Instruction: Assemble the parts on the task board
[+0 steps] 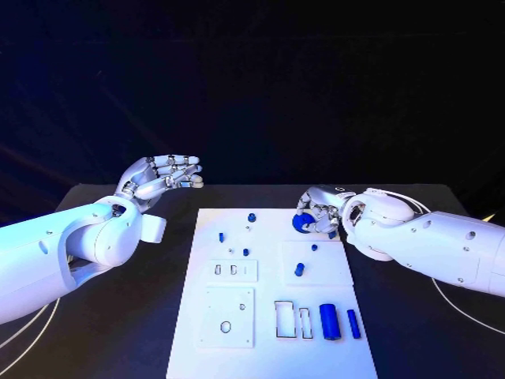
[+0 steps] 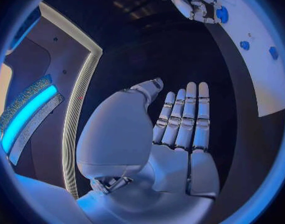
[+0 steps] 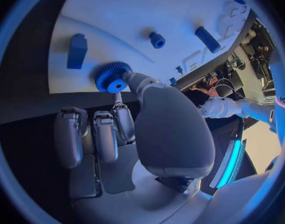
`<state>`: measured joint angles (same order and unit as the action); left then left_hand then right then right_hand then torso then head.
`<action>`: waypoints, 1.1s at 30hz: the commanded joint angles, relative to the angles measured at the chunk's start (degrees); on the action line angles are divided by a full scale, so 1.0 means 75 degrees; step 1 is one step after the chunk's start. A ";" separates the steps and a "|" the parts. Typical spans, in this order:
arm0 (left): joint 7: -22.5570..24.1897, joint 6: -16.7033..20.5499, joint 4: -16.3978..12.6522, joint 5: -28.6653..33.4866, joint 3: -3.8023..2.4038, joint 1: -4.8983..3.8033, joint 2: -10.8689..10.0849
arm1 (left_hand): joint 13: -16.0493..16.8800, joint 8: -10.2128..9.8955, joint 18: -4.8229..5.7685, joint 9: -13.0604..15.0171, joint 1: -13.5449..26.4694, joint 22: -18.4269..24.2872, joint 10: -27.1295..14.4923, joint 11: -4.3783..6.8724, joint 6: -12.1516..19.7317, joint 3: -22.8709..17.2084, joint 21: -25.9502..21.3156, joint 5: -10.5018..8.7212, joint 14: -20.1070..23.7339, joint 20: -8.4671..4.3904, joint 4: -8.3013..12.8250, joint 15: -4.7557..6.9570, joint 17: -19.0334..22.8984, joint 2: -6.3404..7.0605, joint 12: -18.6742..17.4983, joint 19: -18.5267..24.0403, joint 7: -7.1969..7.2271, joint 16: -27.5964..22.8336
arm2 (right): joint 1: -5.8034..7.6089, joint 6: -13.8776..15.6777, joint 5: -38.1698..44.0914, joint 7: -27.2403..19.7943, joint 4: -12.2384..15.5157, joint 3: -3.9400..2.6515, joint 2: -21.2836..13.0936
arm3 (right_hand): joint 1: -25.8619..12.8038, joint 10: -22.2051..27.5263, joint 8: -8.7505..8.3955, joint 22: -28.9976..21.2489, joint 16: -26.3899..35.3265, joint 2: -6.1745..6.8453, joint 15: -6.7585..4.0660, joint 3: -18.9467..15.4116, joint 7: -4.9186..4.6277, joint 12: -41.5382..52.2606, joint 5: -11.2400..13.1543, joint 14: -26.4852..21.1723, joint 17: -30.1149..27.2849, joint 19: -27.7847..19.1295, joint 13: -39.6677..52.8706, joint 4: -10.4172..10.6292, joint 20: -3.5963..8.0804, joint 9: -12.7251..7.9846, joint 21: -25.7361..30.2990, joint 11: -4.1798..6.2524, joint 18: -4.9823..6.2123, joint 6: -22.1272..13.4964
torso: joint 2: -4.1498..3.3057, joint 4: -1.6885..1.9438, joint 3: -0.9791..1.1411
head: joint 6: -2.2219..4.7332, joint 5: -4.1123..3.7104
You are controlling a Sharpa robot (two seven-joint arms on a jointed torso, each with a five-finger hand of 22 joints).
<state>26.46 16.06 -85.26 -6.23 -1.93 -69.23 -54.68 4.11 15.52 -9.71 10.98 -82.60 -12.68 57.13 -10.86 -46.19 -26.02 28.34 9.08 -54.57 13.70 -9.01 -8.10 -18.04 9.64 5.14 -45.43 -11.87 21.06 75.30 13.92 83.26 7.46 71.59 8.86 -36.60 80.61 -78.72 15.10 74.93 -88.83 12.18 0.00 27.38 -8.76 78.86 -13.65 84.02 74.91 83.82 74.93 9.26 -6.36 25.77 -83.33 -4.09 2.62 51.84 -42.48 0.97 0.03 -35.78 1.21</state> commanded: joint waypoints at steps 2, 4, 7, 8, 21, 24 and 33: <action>0.0050 -0.0149 -0.0006 -0.0057 -0.0008 -0.0013 0.0020 | -0.0002 -0.0025 -0.0054 0.0012 0.0042 -0.0008 -0.0003 -0.0049 0.0056 -0.0030 0.0033 -0.0021 0.0050 0.0021 0.0027 -0.0001 -0.0009 -0.0013 -0.0051 0.0047 -0.0390 -0.0003 | 0.0045 0.0616 0.0729 0.0290 0.0322 -0.0008 -0.0014 | -0.0079 -0.0065 0.0034 0.1070 -0.0046 0.0025 0.0004 0.0052 0.0004 0.0050 -0.0038 0.0726 0.1702 0.0123 0.0326 0.0014 0.0013 0.0031 -0.0051 0.0015 -0.0082 0.0076 | -0.0004 -0.0003 -0.0001 | 0.0025 0.0008; 0.0048 -0.0155 -0.0005 -0.0057 -0.0008 -0.0013 0.0026 | -0.0002 -0.0025 -0.0054 0.0012 0.0042 -0.0008 -0.0003 -0.0049 0.0056 -0.0030 0.0033 -0.0021 0.0050 0.0021 0.0027 -0.0001 -0.0009 -0.0013 -0.0051 0.0047 -0.0390 -0.0003 | 0.0067 0.0762 0.0979 0.0444 0.0561 -0.0011 0.0002 | -0.0114 -0.0071 0.0043 0.1073 -0.0047 0.0037 -0.0003 0.0067 0.0011 0.0051 -0.0038 0.0727 0.1705 0.0125 0.0329 0.0016 0.0019 0.0034 -0.0053 0.0022 -0.0083 0.0093 | -0.0006 0.0000 -0.0001 | 0.0076 0.0026; 0.0048 -0.0162 -0.0005 -0.0056 -0.0008 -0.0013 0.0036 | -0.0002 -0.0025 -0.0054 0.0012 0.0042 -0.0008 -0.0003 -0.0049 0.0056 -0.0030 0.0033 -0.0021 0.0050 0.0021 0.0027 -0.0001 -0.0009 -0.0013 -0.0051 0.0047 -0.0390 -0.0003 | 0.0082 0.0885 0.1245 0.0611 0.0836 -0.0013 0.0089 | -0.0114 -0.0071 0.0043 0.1073 -0.0047 0.0037 -0.0003 0.0067 0.0011 0.0051 -0.0038 0.0727 0.1705 0.0125 0.0329 0.0016 0.0019 0.0034 -0.0053 0.0022 -0.0083 0.0093 | -0.0002 0.0000 -0.0003 | 0.0077 0.0033; 0.0048 -0.0165 -0.0005 -0.0056 -0.0008 -0.0013 0.0041 | -0.0002 -0.0025 -0.0054 0.0012 0.0042 -0.0008 -0.0003 -0.0049 0.0056 -0.0030 0.0033 -0.0021 0.0050 0.0021 0.0027 -0.0001 -0.0009 -0.0013 -0.0051 0.0047 -0.0390 -0.0003 | 0.0085 0.0912 0.1326 0.0657 0.0919 -0.0013 0.0129 | -0.0129 -0.0073 0.0046 0.1079 -0.0044 0.0041 -0.0006 0.0074 0.0014 0.0050 -0.0036 0.0725 0.1697 0.0128 0.0328 0.0017 0.0022 0.0035 -0.0057 0.0025 -0.0084 0.0098 | -0.0001 0.0004 -0.0003 | 0.0072 0.0032; 0.0033 -0.0191 -0.0037 -0.0056 -0.0007 -0.0014 0.0103 | 0.0000 -0.0024 -0.0056 0.0014 0.0060 -0.0012 0.0004 -0.0049 0.0055 -0.0029 0.0040 -0.0023 0.0058 0.0025 0.0020 -0.0002 -0.0016 -0.0015 -0.0053 0.0058 -0.0388 -0.0001 | -0.0006 0.0976 0.1602 0.0819 0.1063 0.0001 0.0986 | -0.0133 -0.0077 0.0035 0.1079 -0.0046 0.0035 -0.0014 0.0116 0.0020 0.0049 -0.0049 0.0726 0.1702 0.0127 0.0329 0.0000 0.0029 0.0030 -0.0055 0.0032 -0.0084 0.0084 | -0.0007 0.0010 -0.0016 | 0.0029 0.0107; 0.0024 -0.0195 -0.0055 -0.0056 -0.0007 -0.0014 0.0115 | 0.0000 -0.0024 -0.0056 0.0014 0.0060 -0.0012 0.0004 -0.0049 0.0055 -0.0029 0.0040 -0.0023 0.0058 0.0025 0.0020 -0.0002 -0.0016 -0.0015 -0.0053 0.0058 -0.0388 -0.0001 | -0.0070 0.0993 0.1608 0.0805 0.0922 0.0010 0.1172 | -0.0133 -0.0077 0.0035 0.1079 -0.0046 0.0035 -0.0014 0.0116 0.0020 0.0049 -0.0049 0.0726 0.1702 0.0127 0.0329 0.0000 0.0029 0.0030 -0.0055 0.0032 -0.0084 0.0084 | -0.0013 0.0018 -0.0013 | 0.0029 0.0110; 0.0043 -0.0218 -0.0141 -0.0058 -0.0007 -0.0014 0.0174 | 0.0001 -0.0025 -0.0057 0.0015 0.0082 -0.0014 0.0003 -0.0051 0.0057 -0.0024 0.0046 -0.0027 0.0068 0.0031 0.0010 -0.0005 -0.0023 -0.0011 -0.0058 0.0070 -0.0391 -0.0001 | -0.0253 0.0960 0.1622 0.0801 0.0468 0.0019 0.1574 | -0.0153 -0.0086 0.0027 0.1071 -0.0045 0.0036 -0.0016 0.0134 0.0016 0.0054 -0.0054 0.0726 0.1699 0.0121 0.0337 0.0000 0.0033 0.0026 -0.0047 0.0030 -0.0081 0.0073 | -0.0028 0.0046 -0.0021 | 0.0013 0.0139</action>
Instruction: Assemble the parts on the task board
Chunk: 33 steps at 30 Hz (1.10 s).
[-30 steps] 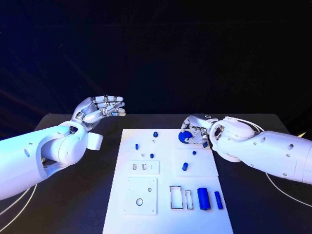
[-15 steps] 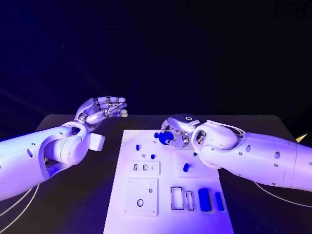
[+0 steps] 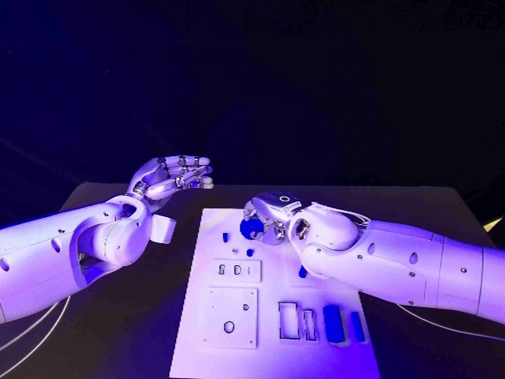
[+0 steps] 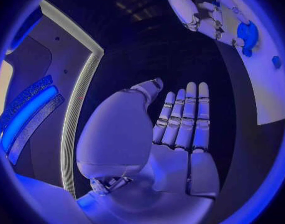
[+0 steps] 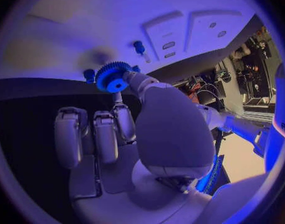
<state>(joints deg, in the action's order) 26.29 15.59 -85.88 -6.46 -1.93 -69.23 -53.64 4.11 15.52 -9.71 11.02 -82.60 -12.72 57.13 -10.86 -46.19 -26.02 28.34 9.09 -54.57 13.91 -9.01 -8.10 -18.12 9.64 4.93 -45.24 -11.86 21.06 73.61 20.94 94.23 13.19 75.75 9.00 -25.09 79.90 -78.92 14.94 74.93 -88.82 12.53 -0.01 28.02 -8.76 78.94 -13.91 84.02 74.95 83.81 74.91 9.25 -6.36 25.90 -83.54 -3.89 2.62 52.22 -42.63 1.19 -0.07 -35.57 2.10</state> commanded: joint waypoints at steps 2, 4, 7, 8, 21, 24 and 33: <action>0.0075 -0.0168 -0.0090 -0.0033 -0.0008 -0.0014 0.0046 | 0.0001 -0.0025 -0.0057 0.0010 0.0082 -0.0009 0.0002 -0.0051 0.0058 -0.0024 0.0046 -0.0028 0.0068 0.0003 0.0010 -0.0005 -0.0012 -0.0011 -0.0030 0.0044 -0.0391 -0.0001 | -0.0049 0.0017 0.0161 0.0038 -0.0144 0.0001 0.0079 | -0.0059 -0.0060 0.0049 0.1071 -0.0047 -0.0009 -0.0016 0.0050 0.0016 0.0043 -0.0020 0.0726 0.1695 0.0122 0.0340 0.0001 0.0033 0.0009 -0.0019 0.0004 -0.0081 0.0022 | -0.0016 0.0023 -0.0011 | -0.0031 0.0012; 0.0085 -0.0182 -0.0137 -0.0041 -0.0008 -0.0014 0.0062 | 0.0001 -0.0025 -0.0057 0.0010 0.0082 -0.0009 0.0002 -0.0051 0.0058 -0.0024 0.0046 -0.0028 0.0068 0.0003 0.0010 -0.0005 -0.0012 -0.0011 -0.0030 0.0044 -0.0391 -0.0001 | -0.0086 0.0005 0.0162 0.0034 -0.0233 0.0002 0.0143 | -0.0059 -0.0060 0.0049 0.1071 -0.0047 -0.0009 -0.0016 0.0050 0.0016 0.0043 -0.0020 0.0726 0.1695 0.0122 0.0340 0.0001 0.0033 0.0009 -0.0019 0.0004 -0.0081 0.0022 | -0.0027 0.0035 -0.0022 | -0.0033 -0.0005; 0.0096 -0.0156 -0.0155 -0.0049 -0.0008 -0.0015 0.0084 | 0.0001 -0.0027 -0.0057 0.0010 0.0094 -0.0010 0.0001 -0.0052 0.0060 -0.0020 0.0048 -0.0030 0.0075 0.0006 0.0005 -0.0008 -0.0014 -0.0009 -0.0033 0.0052 -0.0390 -0.0002 | -0.0120 0.0002 0.0161 0.0022 -0.0350 0.0003 0.0217 | -0.0076 -0.0063 0.0044 0.1071 -0.0048 0.0001 -0.0016 0.0055 0.0014 0.0044 -0.0018 0.0726 0.1696 0.0121 0.0343 0.0000 0.0035 0.0007 -0.0018 0.0003 -0.0081 0.0015 | -0.0029 0.0051 -0.0019 | -0.0047 -0.0010; 0.0100 -0.0145 -0.0154 -0.0055 -0.0008 -0.0015 0.0093 | 0.0002 -0.0025 -0.0055 0.0011 0.0101 -0.0009 0.0005 -0.0051 0.0059 -0.0019 0.0045 -0.0031 0.0089 0.0010 0.0002 -0.0010 -0.0016 -0.0008 -0.0034 0.0067 -0.0388 -0.0007 | -0.0129 0.0007 0.0161 0.0019 -0.0390 0.0004 0.0243 | -0.0086 -0.0061 0.0041 0.1064 -0.0047 0.0005 -0.0016 0.0058 0.0012 0.0042 -0.0016 0.0726 0.1696 0.0116 0.0340 0.0001 0.0036 0.0006 -0.0012 0.0002 -0.0079 0.0010 | -0.0031 0.0054 -0.0017 | -0.0048 -0.0009; 0.0131 -0.0114 -0.0151 -0.0089 -0.0008 -0.0016 0.0104 | 0.0005 -0.0024 -0.0047 0.0015 0.0103 -0.0003 0.0011 -0.0052 0.0059 -0.0026 0.0032 -0.0028 0.0156 0.0028 0.0010 -0.0023 -0.0020 -0.0004 -0.0042 0.0137 -0.0384 -0.0034 | -0.0174 0.0055 0.0161 -0.0016 -0.0811 0.0006 0.0422 | -0.0097 -0.0062 0.0035 0.1070 -0.0048 0.0011 -0.0015 0.0064 0.0010 0.0042 -0.0015 0.0727 0.1698 0.0120 0.0341 -0.0001 0.0037 0.0003 -0.0016 0.0001 -0.0080 0.0001 | -0.0023 0.0036 -0.0008 | -0.0048 0.0009; 0.0127 -0.0121 -0.0145 -0.0090 -0.0008 -0.0016 0.0108 | 0.0005 -0.0024 -0.0047 0.0015 0.0103 -0.0003 0.0011 -0.0052 0.0059 -0.0026 0.0032 -0.0028 0.0156 0.0028 0.0010 -0.0023 -0.0020 -0.0004 -0.0042 0.0137 -0.0384 -0.0034 | -0.0177 0.0071 0.0152 -0.0049 -0.0857 0.0006 0.0448 | -0.0157 -0.0039 -0.0017 0.1051 -0.0044 0.0047 -0.0006 0.0100 -0.0013 0.0015 0.0014 0.0723 0.1685 0.0103 0.0317 -0.0016 0.0036 -0.0018 0.0006 -0.0015 -0.0075 -0.0076 | -0.0023 0.0035 -0.0006 | -0.0048 0.0015; 0.0117 -0.0144 -0.0138 -0.0094 -0.0008 -0.0016 0.0120 | 0.0005 -0.0024 -0.0047 0.0015 0.0103 -0.0003 0.0011 -0.0052 0.0059 -0.0026 0.0032 -0.0028 0.0156 0.0028 0.0010 -0.0023 -0.0020 -0.0004 -0.0042 0.0137 -0.0384 -0.0034 | -0.0197 0.0007 0.0066 -0.0181 -0.0923 0.0006 0.0529 | -0.0294 0.0066 -0.0104 0.1036 -0.0043 0.0123 0.0029 0.0131 -0.0058 -0.0096 0.0164 0.0722 0.1682 0.0084 0.0208 -0.0030 0.0012 -0.0054 0.0032 -0.0057 -0.0070 -0.0191 | -0.0020 0.0028 -0.0010 | -0.0069 0.0017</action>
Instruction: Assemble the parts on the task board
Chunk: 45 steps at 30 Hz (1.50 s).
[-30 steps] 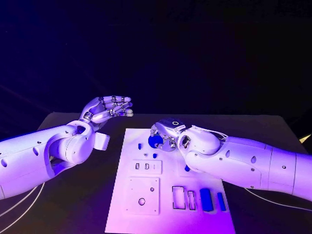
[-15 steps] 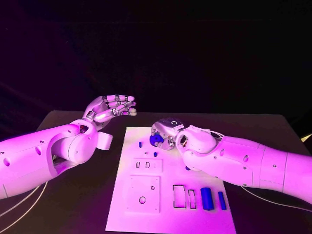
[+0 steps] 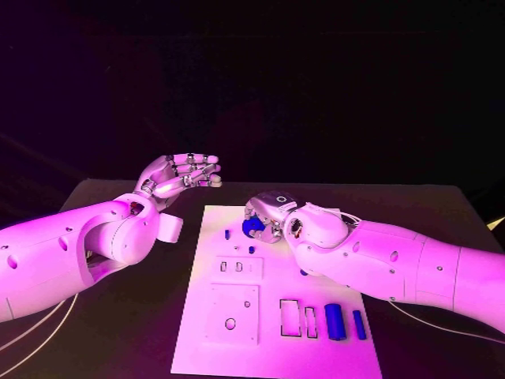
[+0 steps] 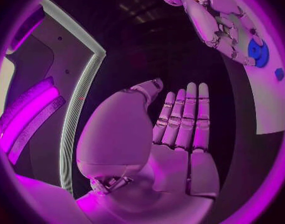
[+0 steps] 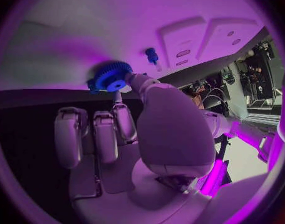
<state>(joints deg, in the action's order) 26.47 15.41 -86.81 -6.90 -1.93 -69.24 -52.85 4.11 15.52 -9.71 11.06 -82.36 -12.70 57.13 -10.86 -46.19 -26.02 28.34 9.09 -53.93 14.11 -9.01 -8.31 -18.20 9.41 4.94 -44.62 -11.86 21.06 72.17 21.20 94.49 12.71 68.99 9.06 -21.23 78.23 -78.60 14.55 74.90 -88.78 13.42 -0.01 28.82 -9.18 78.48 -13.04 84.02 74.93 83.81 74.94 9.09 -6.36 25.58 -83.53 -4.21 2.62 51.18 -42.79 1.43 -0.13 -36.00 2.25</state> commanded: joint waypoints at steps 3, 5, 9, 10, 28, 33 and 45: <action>0.0091 -0.0119 -0.0015 -0.0036 -0.0008 -0.0015 0.0009 | 0.0005 -0.0024 -0.0047 0.0009 0.0072 -0.0006 0.0011 -0.0052 0.0059 -0.0026 0.0032 -0.0028 0.0071 0.0001 0.0010 0.0006 -0.0010 0.0027 -0.0042 0.0055 -0.0384 -0.0034 | -0.0013 -0.0036 -0.0012 -0.0157 -0.0040 -0.0002 0.0019 | -0.0255 0.0139 -0.0195 0.1005 -0.0043 0.0091 0.0078 -0.0033 -0.0059 -0.0159 0.0435 0.0718 0.1672 0.0051 0.0082 0.0016 -0.0032 -0.0065 0.0079 -0.0072 -0.0059 -0.0239 | -0.0002 -0.0004 -0.0002 | -0.0016 0.0003; 0.0090 -0.0118 -0.0015 -0.0036 -0.0008 -0.0015 0.0006 | 0.0005 -0.0024 -0.0047 0.0009 0.0072 -0.0006 0.0011 -0.0052 0.0059 -0.0026 0.0032 -0.0028 0.0071 0.0001 0.0010 0.0006 -0.0010 0.0027 -0.0042 0.0055 -0.0384 -0.0034 | -0.0019 -0.0043 -0.0035 -0.0172 -0.0042 -0.0002 0.0006 | -0.0367 0.0204 -0.0311 0.0989 -0.0041 0.0131 0.0110 -0.0136 -0.0093 -0.0224 0.0623 0.0717 0.1667 0.0035 0.0020 0.0058 -0.0061 -0.0107 0.0105 -0.0106 -0.0053 -0.0384 | -0.0001 -0.0003 -0.0004 | -0.0017 0.0001; 0.0101 -0.0103 -0.0015 -0.0036 -0.0008 -0.0015 0.0000 | 0.0005 -0.0025 -0.0047 0.0010 0.0072 -0.0006 0.0011 -0.0053 0.0060 -0.0029 0.0032 -0.0027 0.0080 0.0005 0.0012 0.0004 -0.0012 0.0027 -0.0045 0.0069 -0.0386 -0.0037 | -0.0036 -0.0082 -0.0118 -0.0177 -0.0009 -0.0001 -0.0049 | -0.0583 0.0209 -0.0286 0.1032 -0.0053 0.0082 0.0115 -0.0338 -0.0071 -0.0236 0.0494 0.0724 0.1697 0.0065 0.0016 0.0211 -0.0082 -0.0088 0.0079 -0.0098 -0.0060 -0.0248 | 0.0000 -0.0005 -0.0004 | -0.0012 -0.0001; 0.0104 -0.0099 -0.0014 -0.0036 -0.0008 -0.0015 -0.0002 | 0.0005 -0.0025 -0.0048 0.0010 0.0072 -0.0006 0.0011 -0.0054 0.0062 -0.0031 0.0031 -0.0027 0.0087 0.0007 0.0014 0.0002 -0.0014 0.0026 -0.0047 0.0078 -0.0387 -0.0039 | -0.0042 -0.0089 -0.0147 -0.0179 -0.0002 -0.0001 -0.0063 | -0.0594 0.0209 -0.0283 0.1044 -0.0060 0.0080 0.0112 -0.0347 -0.0067 -0.0237 0.0474 0.0729 0.1718 0.0074 0.0015 0.0218 -0.0080 -0.0087 0.0069 -0.0094 -0.0064 -0.0237 | -0.0001 -0.0008 -0.0004 | -0.0011 0.0005; 0.0113 -0.0079 0.0018 -0.0039 -0.0007 -0.0014 -0.0035 | 0.0006 -0.0025 -0.0048 0.0011 0.0075 -0.0006 0.0011 -0.0055 0.0062 -0.0033 0.0032 -0.0026 0.0089 0.0009 0.0012 0.0001 -0.0016 0.0024 -0.0048 0.0084 -0.0389 -0.0039 | -0.0087 -0.0293 -0.0457 -0.0240 0.0100 -0.0001 -0.0260 | -0.0931 0.0211 -0.0417 0.1085 -0.0079 -0.0038 0.0122 -0.0833 -0.0082 -0.0253 0.0290 0.0740 0.1769 0.0102 0.0021 0.0562 -0.0085 -0.0117 0.0059 -0.0110 -0.0071 -0.0342 | -0.0001 -0.0005 -0.0005 | -0.0038 -0.0016; 0.0106 -0.0095 0.0027 -0.0039 -0.0007 -0.0014 -0.0035 | 0.0006 -0.0025 -0.0048 0.0011 0.0075 -0.0006 0.0011 -0.0055 0.0062 -0.0033 0.0032 -0.0026 0.0089 0.0009 0.0012 0.0001 -0.0016 0.0024 -0.0048 0.0084 -0.0389 -0.0039 | -0.0090 -0.0364 -0.0503 -0.0222 0.0032 0.0000 -0.0258 | -0.0980 0.0211 -0.0428 0.1090 -0.0079 -0.0072 0.0123 -0.0884 -0.0083 -0.0253 0.0258 0.0740 0.1770 0.0105 0.0024 0.0625 -0.0086 -0.0118 0.0059 -0.0111 -0.0072 -0.0345 | -0.0002 0.0001 -0.0005 | -0.0042 -0.0026; 0.0093 -0.0150 0.0058 -0.0039 -0.0007 -0.0014 -0.0032 | 0.0006 -0.0025 -0.0048 0.0011 0.0075 -0.0006 0.0011 -0.0055 0.0062 -0.0033 0.0032 -0.0026 0.0089 0.0009 0.0012 0.0001 -0.0016 0.0024 -0.0048 0.0084 -0.0389 -0.0039 | -0.0088 -0.0503 -0.0578 -0.0203 -0.0068 0.0002 -0.0232 | -0.1003 0.0208 -0.0447 0.1087 -0.0083 -0.0106 0.0125 -0.0917 -0.0086 -0.0248 0.0200 0.0743 0.1781 0.0101 0.0033 0.0670 -0.0087 -0.0122 0.0066 -0.0114 -0.0070 -0.0361 | 0.0002 0.0012 -0.0011 | -0.0052 -0.0025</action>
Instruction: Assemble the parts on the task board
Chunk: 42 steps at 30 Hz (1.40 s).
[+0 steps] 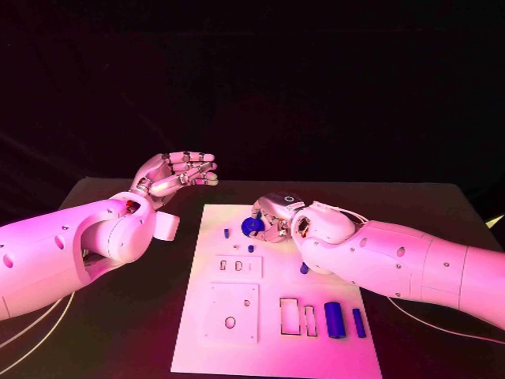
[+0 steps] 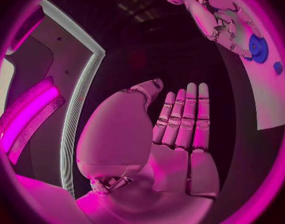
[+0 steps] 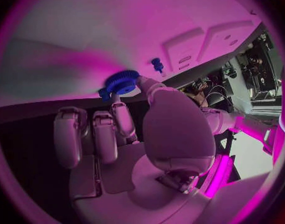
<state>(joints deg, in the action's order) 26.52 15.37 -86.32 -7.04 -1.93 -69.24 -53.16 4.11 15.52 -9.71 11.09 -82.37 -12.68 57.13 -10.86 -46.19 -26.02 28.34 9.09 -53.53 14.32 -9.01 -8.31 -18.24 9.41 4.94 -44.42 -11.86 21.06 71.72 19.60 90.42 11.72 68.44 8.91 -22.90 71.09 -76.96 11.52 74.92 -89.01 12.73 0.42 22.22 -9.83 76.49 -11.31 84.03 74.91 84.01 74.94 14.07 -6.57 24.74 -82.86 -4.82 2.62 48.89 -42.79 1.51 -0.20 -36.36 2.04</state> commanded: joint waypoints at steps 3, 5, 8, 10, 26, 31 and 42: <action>0.0085 -0.0150 -0.0005 -0.0020 -0.0007 -0.0014 0.0007 | 0.0006 -0.0028 -0.0052 0.0008 0.0078 -0.0010 0.0007 -0.0059 0.0066 -0.0040 0.0037 -0.0026 0.0044 -0.0013 0.0014 -0.0001 -0.0019 0.0018 -0.0056 0.0077 -0.0393 -0.0039 | -0.0029 -0.0261 -0.0035 -0.0077 0.0054 0.0022 -0.0063 | -0.0040 -0.0017 -0.0043 0.1088 -0.0051 -0.0013 0.0068 -0.0037 0.0000 0.0026 -0.0040 0.0740 0.1777 0.0077 0.0042 0.0002 -0.0059 -0.0011 -0.0027 -0.0032 -0.0070 -0.0055 | -0.0001 0.0005 -0.0002 | -0.0001 0.0015; 0.0085 -0.0152 -0.0001 -0.0020 -0.0007 -0.0014 0.0005 | 0.0006 -0.0028 -0.0052 0.0008 0.0078 -0.0010 0.0007 -0.0059 0.0066 -0.0040 0.0037 -0.0026 0.0044 -0.0013 0.0014 -0.0001 -0.0019 0.0018 -0.0056 0.0077 -0.0393 -0.0039 | -0.0028 -0.0209 -0.0030 -0.0083 0.0109 0.0022 -0.0124 | -0.0026 -0.0037 -0.0043 0.1096 -0.0056 -0.0017 0.0068 -0.0037 0.0002 0.0046 -0.0057 0.0744 0.1793 0.0083 0.0064 -0.0002 -0.0059 -0.0010 -0.0034 -0.0031 -0.0072 -0.0051 | -0.0001 0.0006 -0.0002 | 0.0001 0.0018; 0.0085 -0.0155 0.0002 -0.0020 -0.0007 -0.0014 0.0000 | 0.0006 -0.0028 -0.0052 0.0008 0.0078 -0.0010 0.0007 -0.0059 0.0066 -0.0040 0.0037 -0.0026 0.0044 -0.0013 0.0014 -0.0001 -0.0019 0.0018 -0.0056 0.0077 -0.0393 -0.0039 | -0.0027 -0.0104 -0.0013 -0.0080 0.0257 0.0022 -0.0276 | -0.0006 -0.0050 -0.0041 0.1107 -0.0057 -0.0028 0.0067 -0.0033 0.0003 0.0060 -0.0089 0.0744 0.1796 0.0091 0.0080 -0.0007 -0.0059 -0.0007 -0.0044 -0.0028 -0.0076 -0.0039 | 0.0001 0.0007 -0.0002 | 0.0002 0.0023; 0.0086 -0.0156 0.0003 -0.0020 -0.0007 -0.0014 -0.0009 | 0.0006 -0.0028 -0.0052 0.0008 0.0078 -0.0010 0.0007 -0.0059 0.0066 -0.0040 0.0037 -0.0026 0.0044 -0.0013 0.0014 -0.0001 -0.0019 0.0018 -0.0056 0.0077 -0.0393 -0.0039 | -0.0022 -0.0033 0.0004 -0.0066 0.0402 0.0022 -0.0416 | 0.0009 -0.0056 -0.0038 0.1113 -0.0057 -0.0037 0.0066 -0.0029 0.0006 0.0067 -0.0127 0.0744 0.1796 0.0095 0.0088 -0.0008 -0.0058 -0.0005 -0.0048 -0.0026 -0.0077 -0.0026 | 0.0002 0.0005 0.0001 | 0.0001 0.0037; 0.0095 -0.0148 0.0104 -0.0018 -0.0006 -0.0011 -0.0056 | 0.0006 -0.0028 -0.0052 0.0008 0.0078 -0.0010 0.0007 -0.0059 0.0066 -0.0040 0.0037 -0.0026 0.0044 -0.0013 0.0014 -0.0001 -0.0019 0.0018 -0.0056 0.0077 -0.0393 -0.0039 | 0.0257 0.1313 -0.0778 -0.0548 0.1891 -0.0006 -0.2026 | 0.0138 -0.0105 -0.0062 0.1232 -0.0069 0.0007 0.0056 0.0021 0.0013 0.0113 -0.0461 0.0752 0.1829 0.0187 0.0144 -0.0061 -0.0049 -0.0003 -0.0156 -0.0015 -0.0110 0.0004 | 0.0059 -0.0077 0.0049 | 0.0104 0.0030; 0.0101 -0.0166 0.0116 -0.0017 -0.0005 -0.0009 -0.0055 | 0.0006 -0.0028 -0.0052 0.0008 0.0078 -0.0010 0.0007 -0.0059 0.0066 -0.0040 0.0037 -0.0026 0.0044 -0.0013 0.0014 -0.0001 -0.0019 0.0018 -0.0056 0.0077 -0.0393 -0.0039 | 0.0467 0.0935 -0.2072 -0.1147 0.2135 -0.0028 -0.2698 | 0.0397 -0.0077 -0.0087 0.1147 -0.0047 0.0034 0.0051 0.0141 0.0008 0.0081 -0.0497 0.0736 0.1765 0.0113 0.0121 -0.0222 -0.0043 -0.0006 -0.0053 -0.0014 -0.0082 0.0023 | 0.0084 -0.0103 0.0063 | 0.0153 -0.0018; 0.0112 -0.0192 0.0079 -0.0016 0.0000 -0.0004 -0.0066 | 0.0004 -0.0034 -0.0057 0.0008 0.0078 -0.0014 -0.0004 -0.0064 0.0078 -0.0045 0.0046 -0.0026 0.0053 -0.0006 0.0020 -0.0004 -0.0029 0.0018 -0.0068 0.0094 -0.0399 -0.0038 | 0.0627 -0.0664 -0.3188 -0.2474 0.1639 -0.0031 -0.3799 | 0.1084 0.0394 -0.0350 0.0788 -0.0084 0.0289 0.0063 0.0012 0.0021 -0.0305 -0.0316 0.0761 0.1880 -0.0216 -0.0227 -0.0727 -0.0059 -0.0068 0.0394 -0.0018 0.0031 -0.0353 | 0.0119 -0.0142 0.0081 | 0.0074 -0.0153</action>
<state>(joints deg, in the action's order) 26.54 15.03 -85.55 -7.08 -1.89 -69.22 -53.72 4.11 15.52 -9.71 11.07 -82.37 -12.73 57.13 -10.86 -45.98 -26.02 28.34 9.09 -53.53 14.32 -9.01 -8.31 -18.39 9.41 4.65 -44.00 -11.65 21.06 76.50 19.98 70.33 -1.63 81.20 8.68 -51.14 78.54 -74.30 9.18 74.94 -89.56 14.88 0.63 22.54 -9.67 74.49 -13.96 83.82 74.93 82.66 73.26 8.52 -7.08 24.27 -80.02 -5.05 2.62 46.70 -41.96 0.46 0.37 -35.61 1.06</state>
